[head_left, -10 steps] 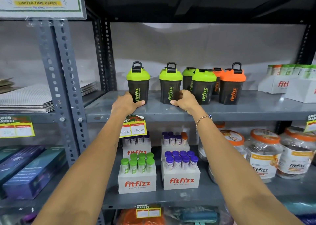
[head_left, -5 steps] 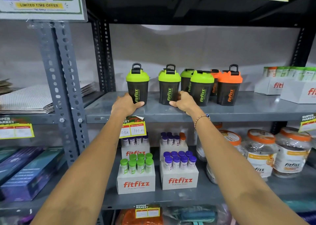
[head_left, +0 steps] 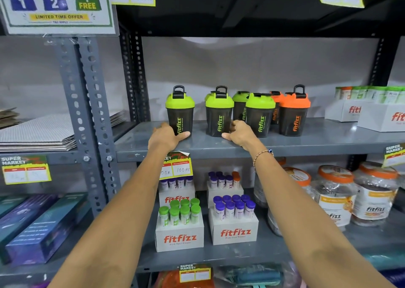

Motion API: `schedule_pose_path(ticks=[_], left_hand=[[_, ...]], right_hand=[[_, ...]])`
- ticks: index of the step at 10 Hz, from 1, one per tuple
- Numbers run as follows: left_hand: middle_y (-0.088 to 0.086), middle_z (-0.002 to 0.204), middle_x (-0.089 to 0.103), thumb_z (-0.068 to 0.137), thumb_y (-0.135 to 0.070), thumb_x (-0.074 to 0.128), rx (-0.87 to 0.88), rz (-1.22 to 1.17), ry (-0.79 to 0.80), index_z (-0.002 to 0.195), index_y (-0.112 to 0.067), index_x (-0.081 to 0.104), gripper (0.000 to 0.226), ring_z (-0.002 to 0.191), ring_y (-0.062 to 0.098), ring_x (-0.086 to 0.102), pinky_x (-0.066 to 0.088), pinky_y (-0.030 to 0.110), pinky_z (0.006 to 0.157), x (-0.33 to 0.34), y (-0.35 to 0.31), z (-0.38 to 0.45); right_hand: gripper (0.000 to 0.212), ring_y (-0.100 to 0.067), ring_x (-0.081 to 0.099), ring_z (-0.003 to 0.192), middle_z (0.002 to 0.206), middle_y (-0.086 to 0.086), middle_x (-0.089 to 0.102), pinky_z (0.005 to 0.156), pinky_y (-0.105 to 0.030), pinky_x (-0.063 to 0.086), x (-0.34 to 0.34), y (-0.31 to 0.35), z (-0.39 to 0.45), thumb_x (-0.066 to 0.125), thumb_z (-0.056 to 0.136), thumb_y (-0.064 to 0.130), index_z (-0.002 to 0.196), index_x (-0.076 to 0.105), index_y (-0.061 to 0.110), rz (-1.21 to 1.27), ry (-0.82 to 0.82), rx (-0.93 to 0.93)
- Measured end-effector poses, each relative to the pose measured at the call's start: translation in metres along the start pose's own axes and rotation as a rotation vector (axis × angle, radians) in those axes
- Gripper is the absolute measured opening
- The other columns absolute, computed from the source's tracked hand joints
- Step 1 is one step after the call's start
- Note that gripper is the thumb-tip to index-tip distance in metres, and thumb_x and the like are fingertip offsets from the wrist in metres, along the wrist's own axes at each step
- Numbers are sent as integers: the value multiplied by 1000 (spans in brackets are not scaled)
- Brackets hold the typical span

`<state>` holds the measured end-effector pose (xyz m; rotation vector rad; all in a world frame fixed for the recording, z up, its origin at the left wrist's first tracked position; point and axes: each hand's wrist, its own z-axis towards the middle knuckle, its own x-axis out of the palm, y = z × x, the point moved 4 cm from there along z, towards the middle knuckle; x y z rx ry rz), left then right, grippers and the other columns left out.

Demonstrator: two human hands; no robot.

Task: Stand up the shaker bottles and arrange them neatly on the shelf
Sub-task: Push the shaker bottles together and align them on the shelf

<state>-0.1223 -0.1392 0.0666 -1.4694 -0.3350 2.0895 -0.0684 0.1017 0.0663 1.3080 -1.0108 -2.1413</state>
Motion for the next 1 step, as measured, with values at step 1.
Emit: schedule_pose_path(ticks=[1], left_hand=[[23, 135, 49, 81, -63, 60, -2, -82, -182, 141, 2, 34, 92, 128, 37, 42, 42, 49, 96, -6, -1, -16]], right_hand=[[41, -31, 60, 114, 124, -13, 65, 102, -42, 46, -3, 3, -14, 67, 86, 19, 123, 57, 4, -77, -59, -29]])
